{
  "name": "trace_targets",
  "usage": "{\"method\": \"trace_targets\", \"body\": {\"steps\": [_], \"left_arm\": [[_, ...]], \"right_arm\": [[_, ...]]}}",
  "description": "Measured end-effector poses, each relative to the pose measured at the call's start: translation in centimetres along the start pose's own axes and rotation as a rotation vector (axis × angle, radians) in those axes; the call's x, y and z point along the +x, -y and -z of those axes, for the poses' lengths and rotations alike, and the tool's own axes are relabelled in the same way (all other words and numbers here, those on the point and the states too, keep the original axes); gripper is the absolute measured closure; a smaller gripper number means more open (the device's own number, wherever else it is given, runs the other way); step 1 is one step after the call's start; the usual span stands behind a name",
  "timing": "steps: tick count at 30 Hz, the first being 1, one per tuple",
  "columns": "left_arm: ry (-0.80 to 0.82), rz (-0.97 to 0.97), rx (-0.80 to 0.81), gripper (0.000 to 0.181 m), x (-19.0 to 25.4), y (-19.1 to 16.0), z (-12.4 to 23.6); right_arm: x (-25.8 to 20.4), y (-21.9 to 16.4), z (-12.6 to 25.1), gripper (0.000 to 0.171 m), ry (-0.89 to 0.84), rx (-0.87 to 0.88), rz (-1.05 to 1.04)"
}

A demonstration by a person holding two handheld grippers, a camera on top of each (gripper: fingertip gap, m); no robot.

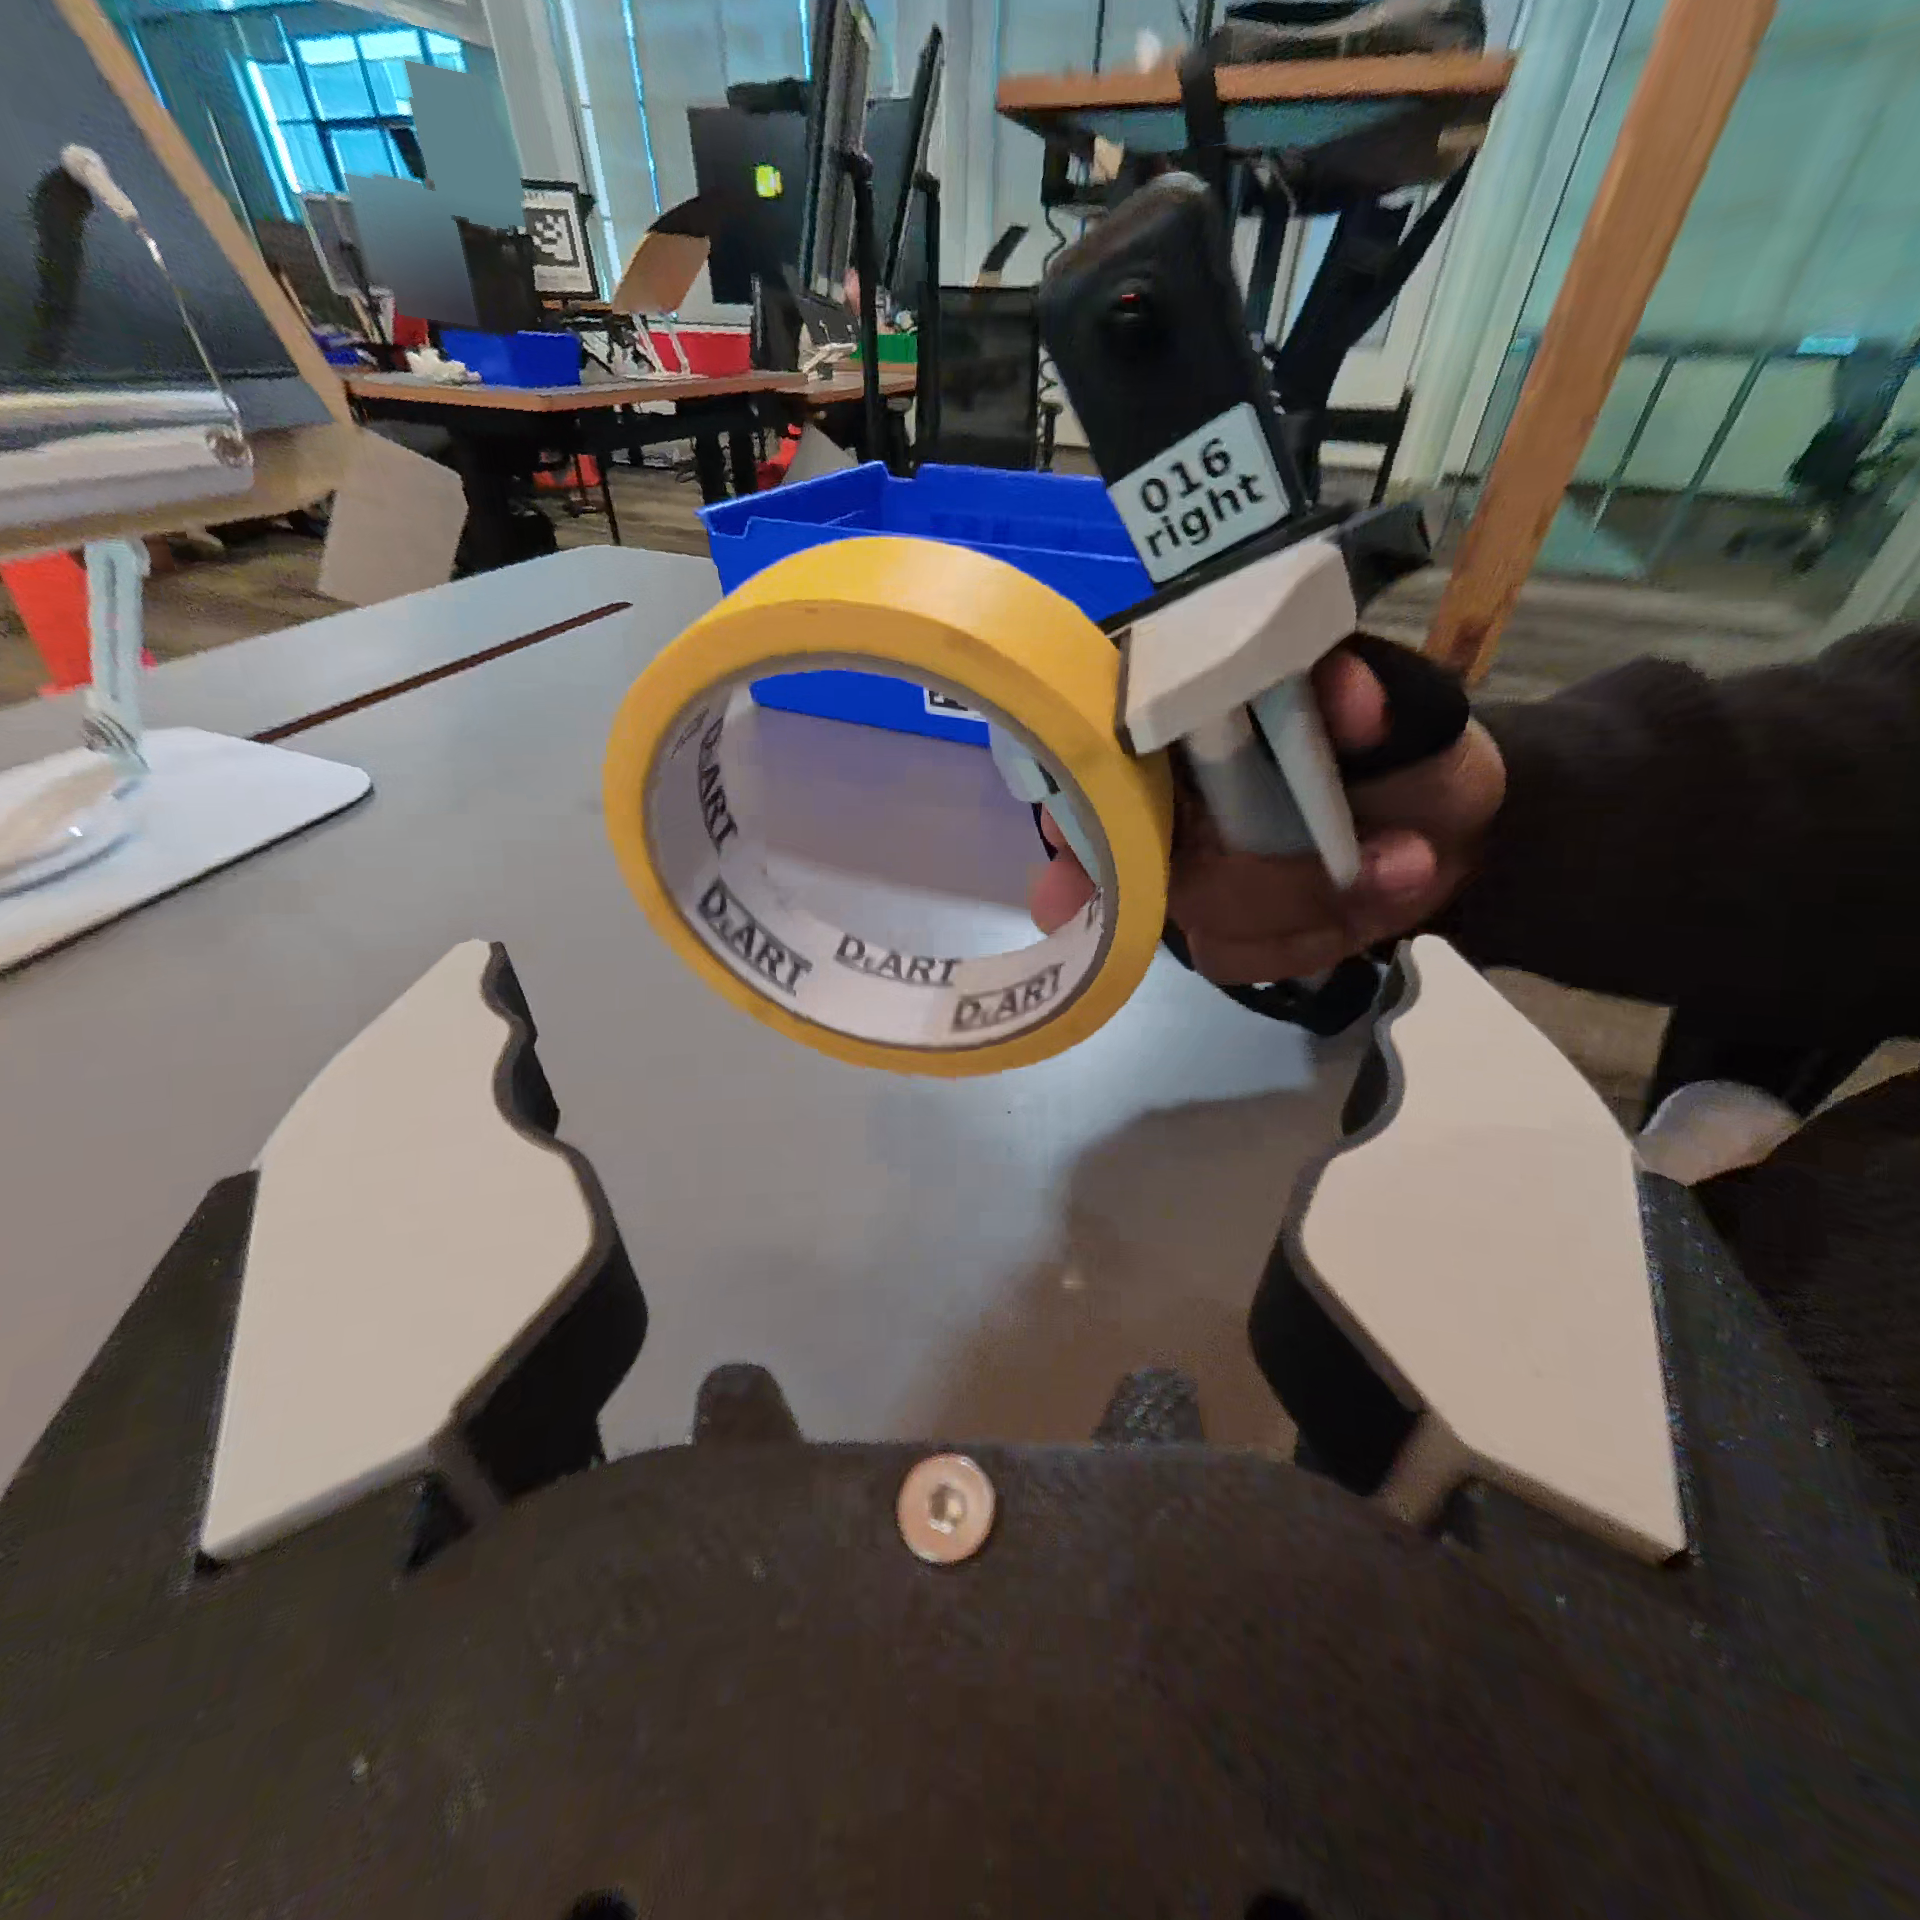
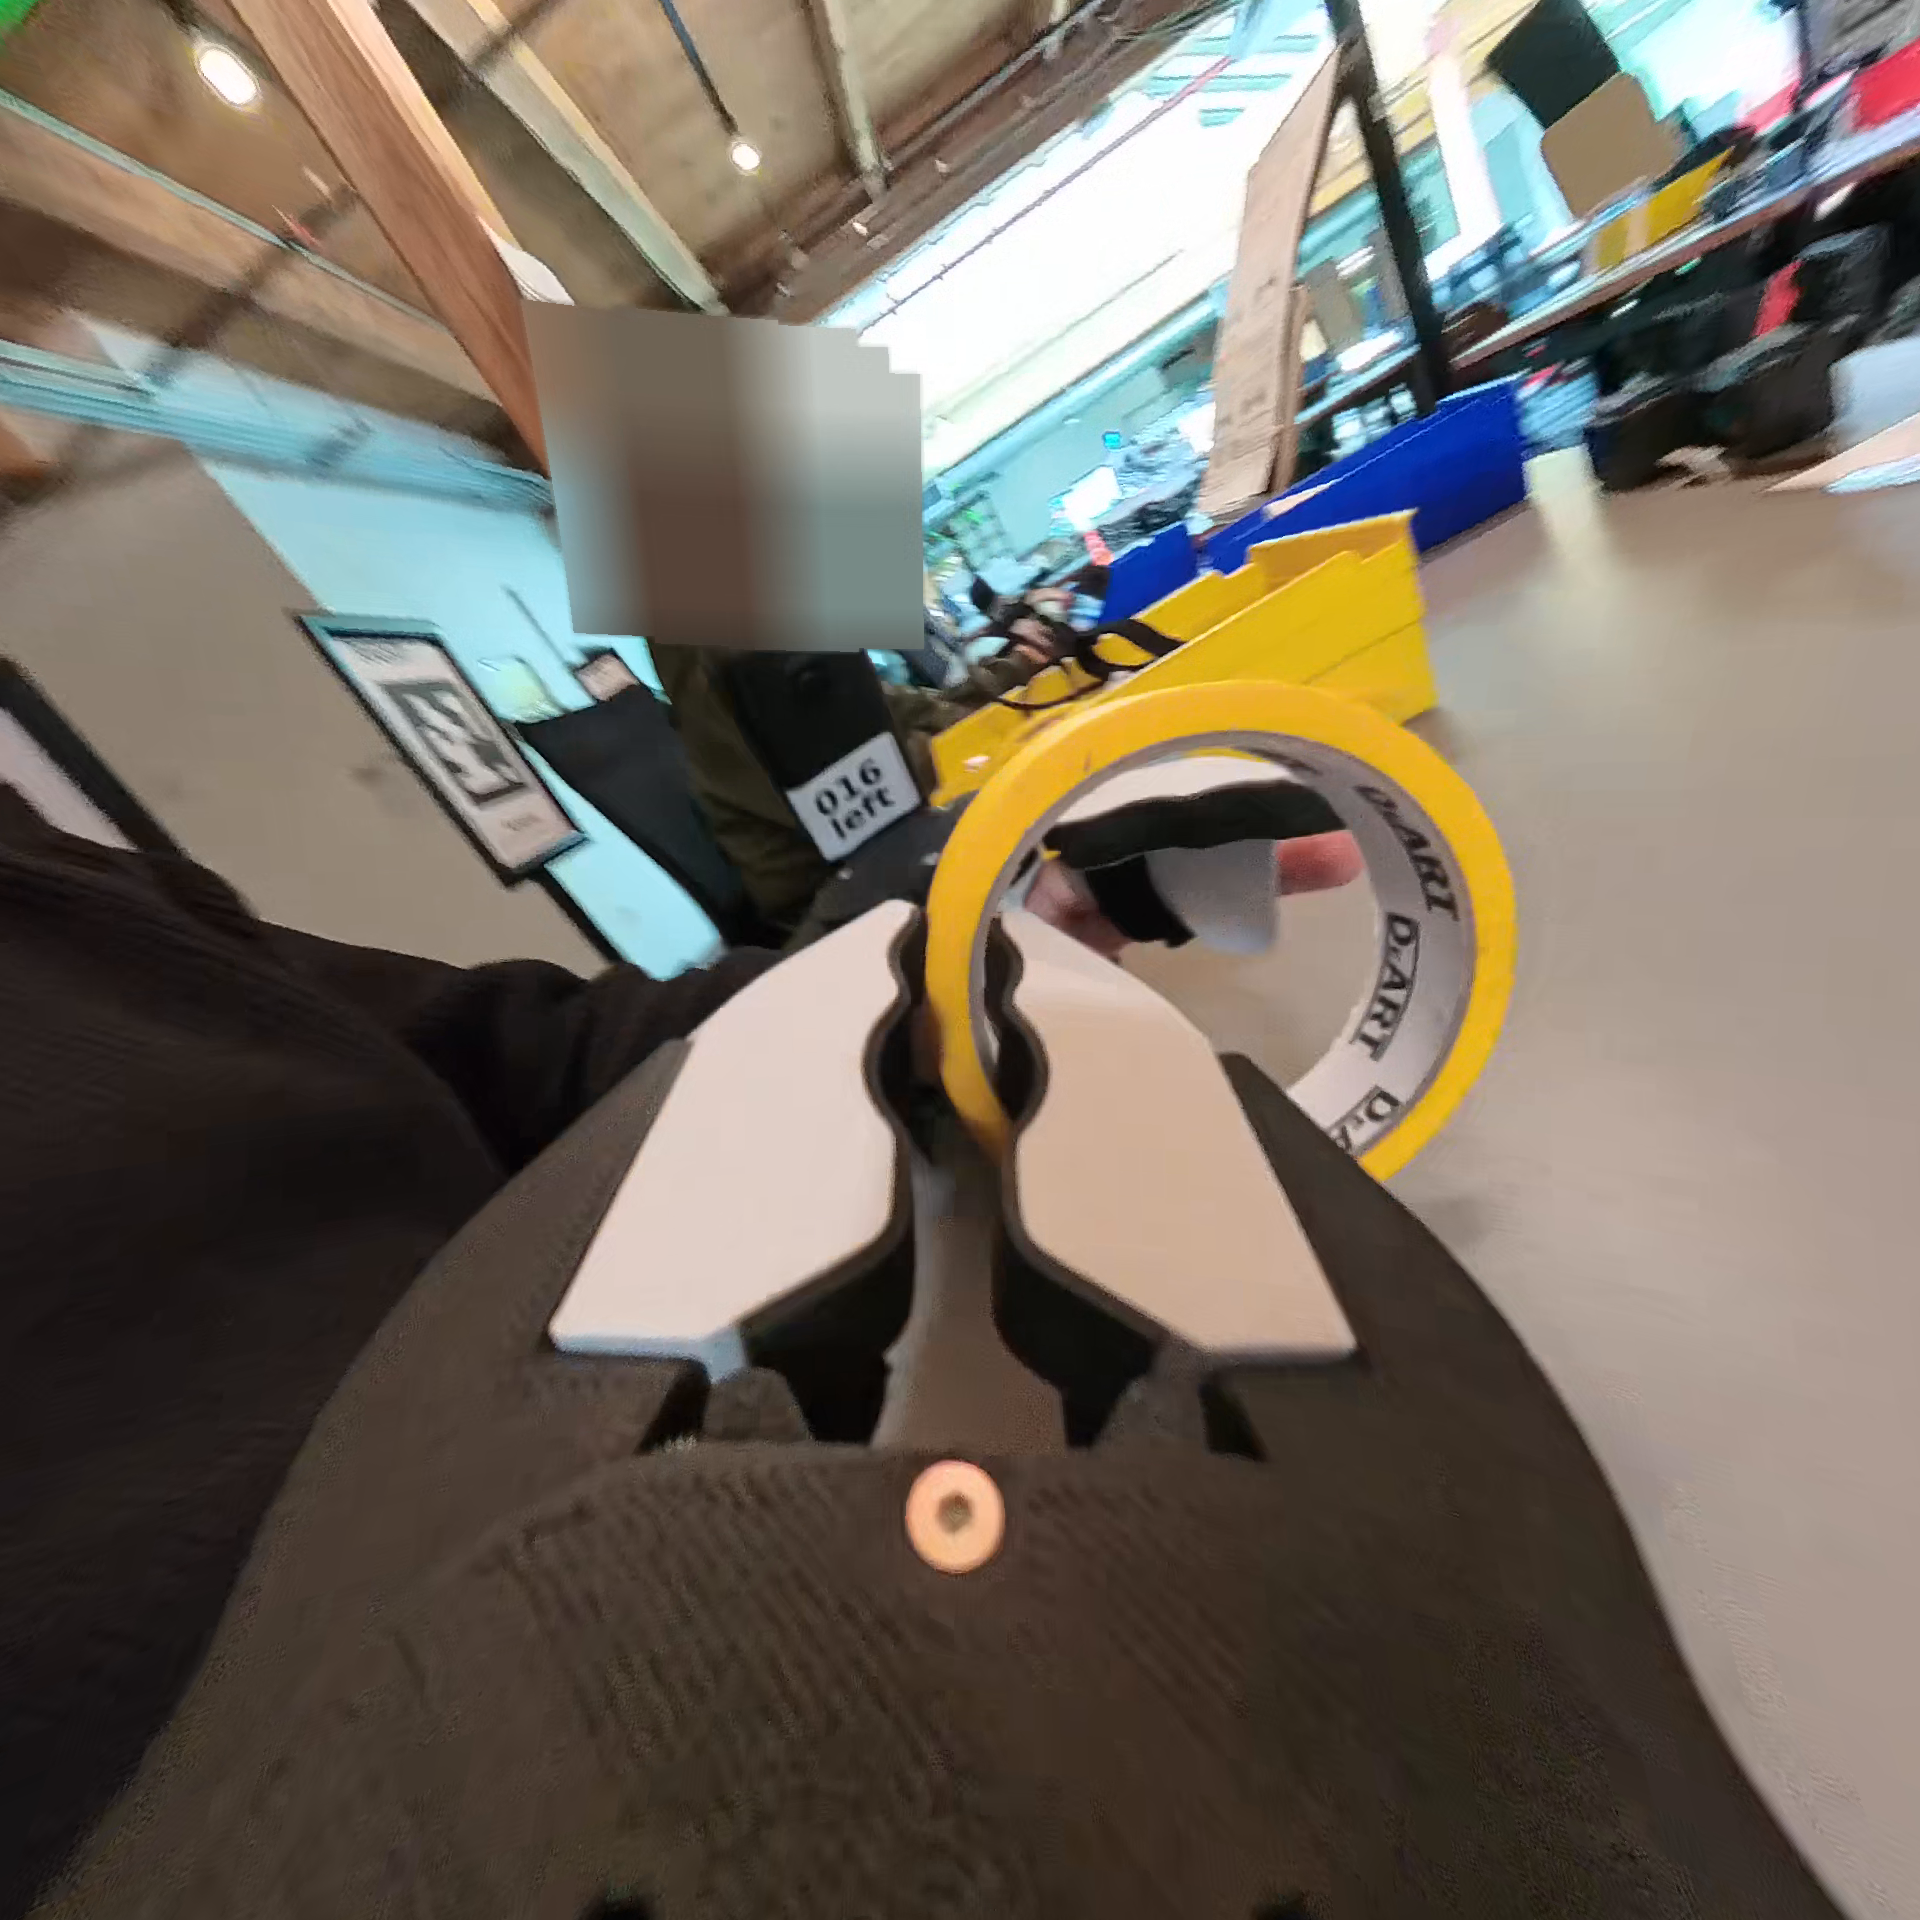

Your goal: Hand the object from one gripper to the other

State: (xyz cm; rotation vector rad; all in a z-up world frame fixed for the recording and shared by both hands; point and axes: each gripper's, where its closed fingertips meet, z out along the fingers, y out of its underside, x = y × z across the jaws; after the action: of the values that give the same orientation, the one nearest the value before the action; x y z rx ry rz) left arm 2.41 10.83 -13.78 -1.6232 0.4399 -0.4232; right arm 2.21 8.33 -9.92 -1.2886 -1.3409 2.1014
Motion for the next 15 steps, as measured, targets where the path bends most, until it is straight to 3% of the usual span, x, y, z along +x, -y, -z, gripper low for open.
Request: {"method": "trace_targets", "body": {"steps": [8, 12, 15], "left_arm": [[0.055, -0.152, -0.020, 0.033, 0.3, -0.2, -0.2], [0.029, -0.199, -0.014, 0.061, 0.9, 0.0, 0.1], [0.042, -0.210, -0.022, 0.062, 0.7, 0.1, 0.1]], "right_arm": [[-2.1, -0.9, -0.5, 0.161, 0.252, -0.037, -0.318], [-2.2, -0.8, -0.7, 0.160, 0.281, -0.020, -0.359], [-2.2, -0.6, -0.7, 0.159, 0.272, -0.005, -0.331]]}}
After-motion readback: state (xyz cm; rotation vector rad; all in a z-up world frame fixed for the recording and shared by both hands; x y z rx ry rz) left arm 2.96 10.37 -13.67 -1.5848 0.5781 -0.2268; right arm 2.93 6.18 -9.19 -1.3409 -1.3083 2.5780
